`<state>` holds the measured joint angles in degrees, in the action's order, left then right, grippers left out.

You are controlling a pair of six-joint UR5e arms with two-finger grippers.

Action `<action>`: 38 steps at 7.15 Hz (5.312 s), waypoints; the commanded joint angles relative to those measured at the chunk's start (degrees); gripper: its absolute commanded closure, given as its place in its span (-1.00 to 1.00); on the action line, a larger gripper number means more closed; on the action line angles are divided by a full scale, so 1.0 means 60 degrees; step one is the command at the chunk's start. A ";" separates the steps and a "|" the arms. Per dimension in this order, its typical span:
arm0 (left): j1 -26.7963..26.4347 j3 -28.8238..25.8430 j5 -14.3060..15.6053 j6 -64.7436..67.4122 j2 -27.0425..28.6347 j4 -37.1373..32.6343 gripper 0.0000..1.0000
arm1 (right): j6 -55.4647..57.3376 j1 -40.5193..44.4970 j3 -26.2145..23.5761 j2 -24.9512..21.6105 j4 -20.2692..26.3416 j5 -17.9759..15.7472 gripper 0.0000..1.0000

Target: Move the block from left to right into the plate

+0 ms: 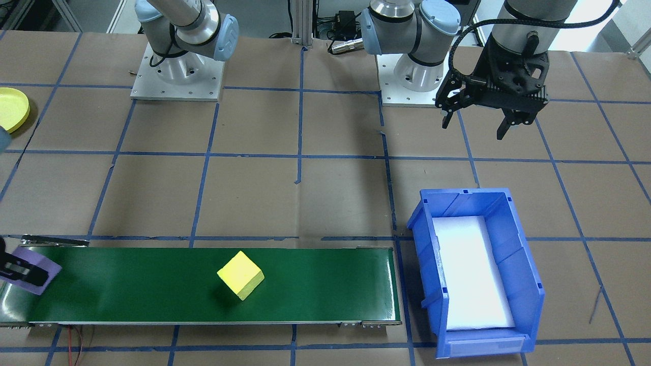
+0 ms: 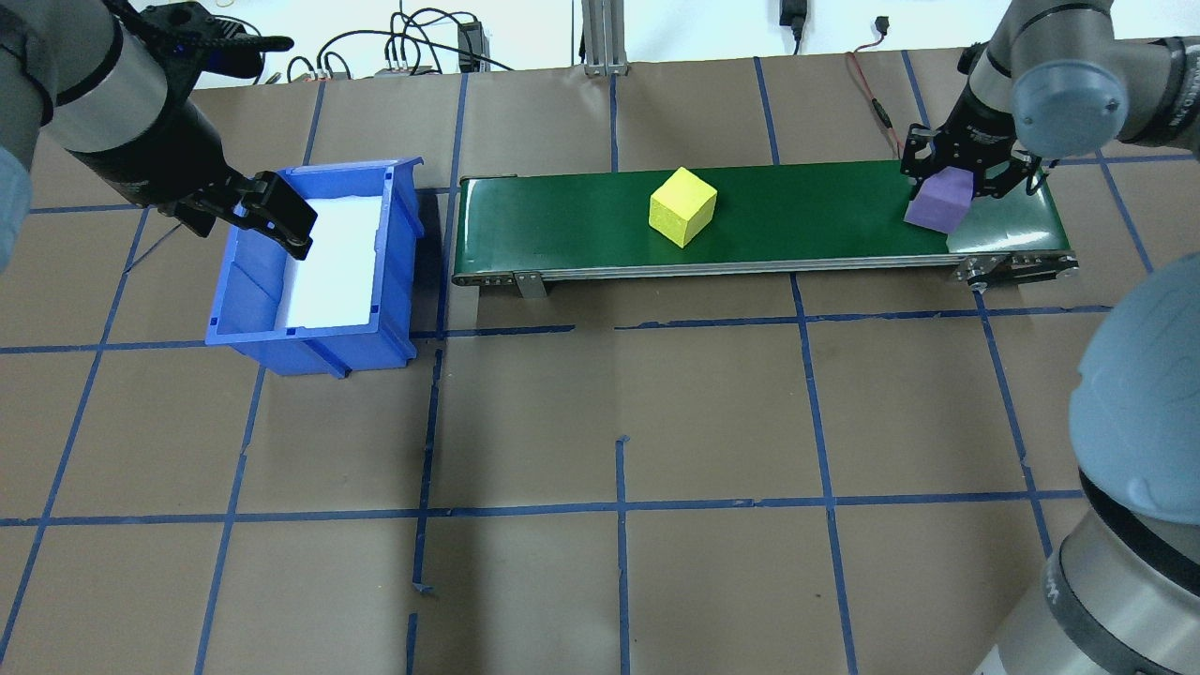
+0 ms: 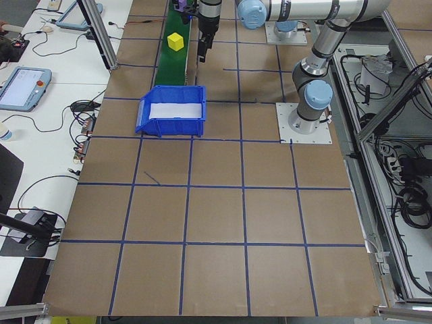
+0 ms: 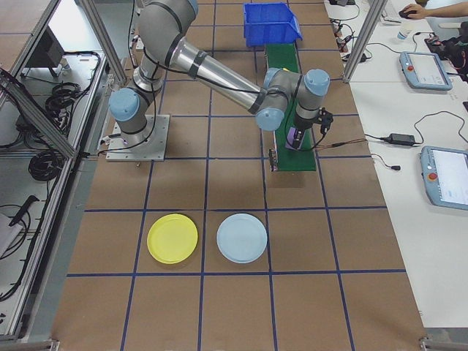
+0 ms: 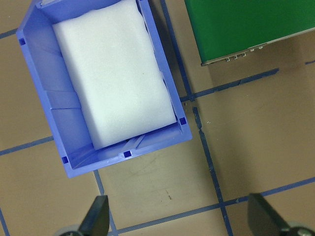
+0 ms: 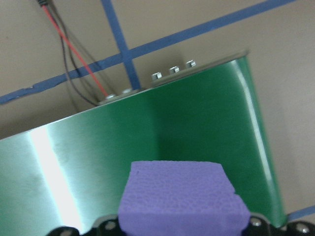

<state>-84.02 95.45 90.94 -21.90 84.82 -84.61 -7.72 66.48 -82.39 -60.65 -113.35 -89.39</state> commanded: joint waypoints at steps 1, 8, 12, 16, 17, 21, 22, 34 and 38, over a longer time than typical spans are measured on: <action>0.0000 0.0015 0.0005 0.0002 0.0000 -0.0020 -1.00 | -0.3797 -0.1928 -0.0022 -0.0042 -0.0414 0.0205 0.57; 0.0000 -0.0102 -0.0083 -0.0027 0.0000 0.0010 -1.00 | -0.7430 -0.6157 -0.1370 0.0119 -0.0533 0.0953 -0.53; 0.0014 -0.0131 -0.0097 -0.0056 0.0015 0.0009 -1.00 | -0.7430 -0.6157 -0.1297 -0.0304 -0.0591 0.1142 -0.58; 0.0000 -0.0160 -0.0112 -0.0071 0.0029 0.0010 -1.00 | -0.6878 -0.4290 -0.1311 -0.1271 -0.0460 0.1773 -0.62; 0.0000 -0.0146 -0.0112 -0.0071 0.0029 0.0010 -1.00 | -0.5916 -0.3543 -0.1297 -0.1302 -0.0460 0.1730 -0.64; -0.0059 -0.0058 -0.0127 0.0017 0.0087 0.0009 -1.00 | -0.2449 -0.1124 -0.1326 -0.1537 -0.0240 0.1027 -1.00; -0.0001 -0.0073 -0.0127 -0.0084 0.0088 0.0010 -1.00 | -0.1492 -0.0611 -0.1355 -0.1522 -0.0240 0.1026 -1.00; 0.0044 -0.0249 -0.0112 -0.0100 0.0146 0.0024 -1.00 | 0.3835 0.0698 -0.0434 -0.0118 -0.0005 0.2403 -0.93; 0.0015 -0.0424 0.0019 -0.0085 0.0132 -0.0005 -1.00 | 0.3732 0.0683 -0.0418 0.0427 -0.0797 0.2228 -0.72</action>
<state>-83.86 93.14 90.92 -22.44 85.68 -84.56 14.80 70.59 -84.77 -58.37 -117.57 -75.66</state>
